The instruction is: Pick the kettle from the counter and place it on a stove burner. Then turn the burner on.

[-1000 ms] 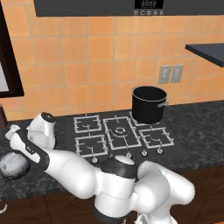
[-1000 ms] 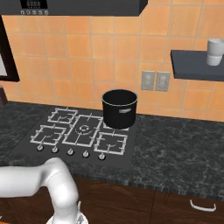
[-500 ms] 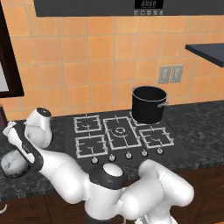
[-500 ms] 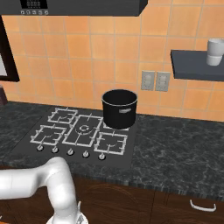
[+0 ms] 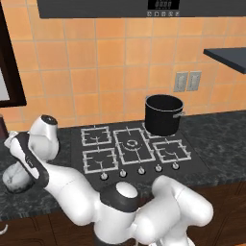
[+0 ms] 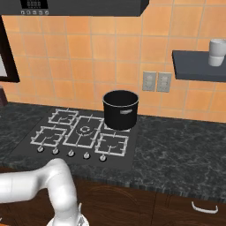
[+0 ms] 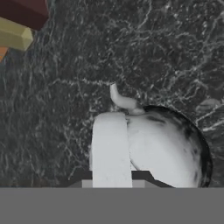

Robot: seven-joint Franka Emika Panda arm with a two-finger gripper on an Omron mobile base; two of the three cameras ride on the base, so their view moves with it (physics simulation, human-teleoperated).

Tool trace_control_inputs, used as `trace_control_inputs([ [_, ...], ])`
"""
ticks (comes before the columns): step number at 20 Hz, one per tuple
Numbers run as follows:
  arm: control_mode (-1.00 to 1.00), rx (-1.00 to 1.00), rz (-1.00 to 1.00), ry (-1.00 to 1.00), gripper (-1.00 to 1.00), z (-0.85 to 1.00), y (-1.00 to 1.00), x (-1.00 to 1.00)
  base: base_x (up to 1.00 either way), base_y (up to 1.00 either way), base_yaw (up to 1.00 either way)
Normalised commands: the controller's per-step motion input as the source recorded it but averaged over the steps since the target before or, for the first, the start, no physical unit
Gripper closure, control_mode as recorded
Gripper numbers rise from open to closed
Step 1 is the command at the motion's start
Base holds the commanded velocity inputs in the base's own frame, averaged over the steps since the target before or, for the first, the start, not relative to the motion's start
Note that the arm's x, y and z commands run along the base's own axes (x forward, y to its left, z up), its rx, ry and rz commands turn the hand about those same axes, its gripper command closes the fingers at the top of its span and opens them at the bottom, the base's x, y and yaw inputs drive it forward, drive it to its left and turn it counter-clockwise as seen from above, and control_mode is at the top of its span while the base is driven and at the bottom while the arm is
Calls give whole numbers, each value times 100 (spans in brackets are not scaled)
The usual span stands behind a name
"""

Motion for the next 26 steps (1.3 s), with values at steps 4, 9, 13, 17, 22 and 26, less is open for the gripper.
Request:
trace_control_inputs([
  [4,-100,7,-13,-20,100,58,-83,-4,0,0,0],
  [9,-100,8,-23,-4,100,36,-100,17,0,0,0],
  [13,-100,5,-25,-1,100,17,-100,41,0,0,0],
  [17,-100,4,-24,0,100,11,-100,57,0,0,0],
  [22,-100,0,-12,0,100,-3,-87,68,0,0,0],
  [26,-100,0,0,0,100,-20,-76,41,0,0,0],
])
